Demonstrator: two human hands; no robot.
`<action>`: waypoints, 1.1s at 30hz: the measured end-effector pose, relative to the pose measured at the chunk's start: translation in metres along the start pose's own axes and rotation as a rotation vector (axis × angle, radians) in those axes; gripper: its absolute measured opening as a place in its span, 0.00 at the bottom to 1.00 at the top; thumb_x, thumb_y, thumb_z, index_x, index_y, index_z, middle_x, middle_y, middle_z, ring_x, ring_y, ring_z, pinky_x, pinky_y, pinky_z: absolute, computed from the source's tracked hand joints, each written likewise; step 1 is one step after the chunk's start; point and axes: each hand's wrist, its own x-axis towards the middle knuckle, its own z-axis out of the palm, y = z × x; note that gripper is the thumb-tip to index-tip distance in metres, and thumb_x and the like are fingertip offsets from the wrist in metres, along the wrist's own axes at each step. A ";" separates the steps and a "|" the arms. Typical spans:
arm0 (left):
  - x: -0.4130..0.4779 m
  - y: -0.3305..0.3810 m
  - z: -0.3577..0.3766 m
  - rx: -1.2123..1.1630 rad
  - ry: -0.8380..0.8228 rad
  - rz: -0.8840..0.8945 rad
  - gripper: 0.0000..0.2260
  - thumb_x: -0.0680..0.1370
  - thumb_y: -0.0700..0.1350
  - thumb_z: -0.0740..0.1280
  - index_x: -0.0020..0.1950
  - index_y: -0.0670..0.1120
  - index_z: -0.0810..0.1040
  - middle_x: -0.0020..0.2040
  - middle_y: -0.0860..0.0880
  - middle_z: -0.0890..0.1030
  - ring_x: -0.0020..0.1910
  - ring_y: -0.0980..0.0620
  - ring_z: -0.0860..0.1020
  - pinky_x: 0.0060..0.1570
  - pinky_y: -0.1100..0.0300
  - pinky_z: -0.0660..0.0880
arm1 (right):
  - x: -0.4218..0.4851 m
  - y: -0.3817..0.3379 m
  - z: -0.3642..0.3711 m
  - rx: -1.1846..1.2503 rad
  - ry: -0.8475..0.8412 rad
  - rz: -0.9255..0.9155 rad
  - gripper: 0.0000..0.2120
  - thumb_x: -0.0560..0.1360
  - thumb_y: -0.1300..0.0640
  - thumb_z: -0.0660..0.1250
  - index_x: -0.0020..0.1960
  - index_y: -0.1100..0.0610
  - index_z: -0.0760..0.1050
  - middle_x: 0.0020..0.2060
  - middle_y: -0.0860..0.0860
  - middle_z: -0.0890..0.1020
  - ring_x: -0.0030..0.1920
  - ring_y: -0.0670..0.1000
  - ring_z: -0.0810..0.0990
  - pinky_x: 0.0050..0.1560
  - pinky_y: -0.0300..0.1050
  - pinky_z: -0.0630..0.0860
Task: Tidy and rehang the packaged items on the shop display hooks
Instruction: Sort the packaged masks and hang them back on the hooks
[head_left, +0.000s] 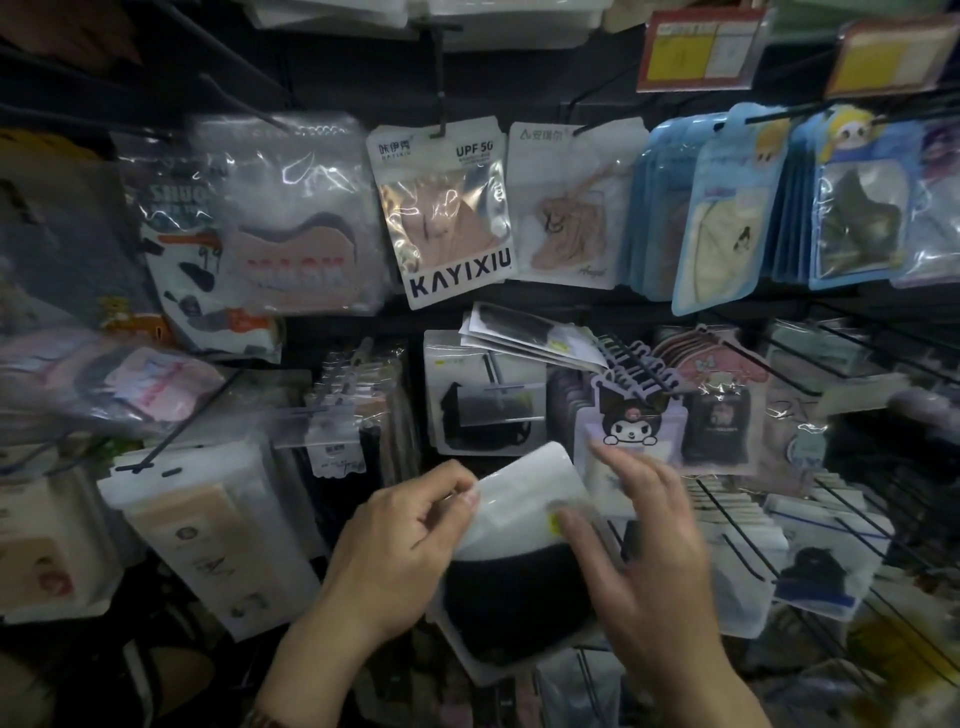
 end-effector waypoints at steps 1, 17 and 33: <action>0.004 0.001 -0.002 0.044 -0.026 0.012 0.10 0.83 0.62 0.60 0.49 0.60 0.76 0.40 0.55 0.81 0.38 0.54 0.80 0.40 0.45 0.80 | 0.005 0.001 0.004 0.062 -0.048 0.022 0.23 0.79 0.50 0.75 0.72 0.42 0.76 0.65 0.40 0.76 0.68 0.41 0.75 0.67 0.37 0.73; 0.059 -0.022 0.029 -0.424 0.244 -0.065 0.07 0.80 0.46 0.75 0.56 0.54 0.90 0.52 0.61 0.89 0.55 0.63 0.85 0.56 0.64 0.83 | 0.032 0.040 0.056 0.413 0.123 0.132 0.22 0.78 0.71 0.73 0.56 0.45 0.87 0.49 0.49 0.85 0.51 0.48 0.84 0.54 0.44 0.82; 0.089 -0.026 0.032 -0.352 0.372 -0.016 0.06 0.81 0.45 0.75 0.57 0.50 0.90 0.53 0.57 0.88 0.55 0.65 0.84 0.52 0.75 0.76 | 0.062 0.045 0.071 0.385 0.085 0.159 0.14 0.81 0.66 0.72 0.60 0.51 0.87 0.52 0.51 0.85 0.52 0.46 0.83 0.55 0.38 0.81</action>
